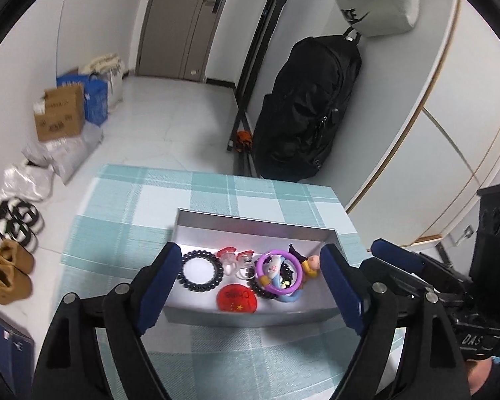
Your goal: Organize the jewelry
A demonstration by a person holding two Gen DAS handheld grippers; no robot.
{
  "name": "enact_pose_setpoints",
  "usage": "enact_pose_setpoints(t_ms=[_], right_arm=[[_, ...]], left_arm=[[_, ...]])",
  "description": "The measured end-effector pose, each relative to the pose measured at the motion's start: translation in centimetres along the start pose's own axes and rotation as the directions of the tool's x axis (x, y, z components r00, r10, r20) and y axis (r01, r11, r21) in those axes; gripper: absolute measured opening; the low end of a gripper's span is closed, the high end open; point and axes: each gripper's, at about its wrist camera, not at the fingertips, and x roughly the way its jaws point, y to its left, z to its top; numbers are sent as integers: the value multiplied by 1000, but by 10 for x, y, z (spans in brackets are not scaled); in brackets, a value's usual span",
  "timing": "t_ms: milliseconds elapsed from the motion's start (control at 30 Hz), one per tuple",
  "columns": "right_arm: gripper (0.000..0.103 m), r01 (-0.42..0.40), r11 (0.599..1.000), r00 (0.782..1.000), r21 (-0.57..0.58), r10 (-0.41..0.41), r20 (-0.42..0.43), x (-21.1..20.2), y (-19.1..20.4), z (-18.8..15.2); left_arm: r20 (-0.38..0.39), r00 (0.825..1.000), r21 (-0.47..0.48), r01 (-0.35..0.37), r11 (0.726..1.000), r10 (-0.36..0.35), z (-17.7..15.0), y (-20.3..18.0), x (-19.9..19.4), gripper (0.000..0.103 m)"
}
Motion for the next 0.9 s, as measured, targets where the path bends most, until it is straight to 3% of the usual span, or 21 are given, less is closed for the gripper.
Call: enact_pose_setpoints(t_ms=[233,367,500,700,900], right_arm=[[93,54,997,998,-47,-52,48,-17,15,-12],[102,78,996,994,-36,-75,82,-28,16,-17],[103,74,997,993,-26,-71,97,-36,15,-20],[103,154,985,983,-74,-146,109,-39,25,-27],[103,168,979,981,-117,-155,118,-42,31,-32]], left_arm=[[88,991,40,-105,994,101,-7,-9,-18,88],[112,987,57,-126,990,119,-12,-11,-24,90],[125,984,65,-135,989,126,-19,-13,-31,91],[168,980,58,-121,991,110,-22,-12,-45,91],[143,981,44,-141,989,133,-24,-11,-46,91]])
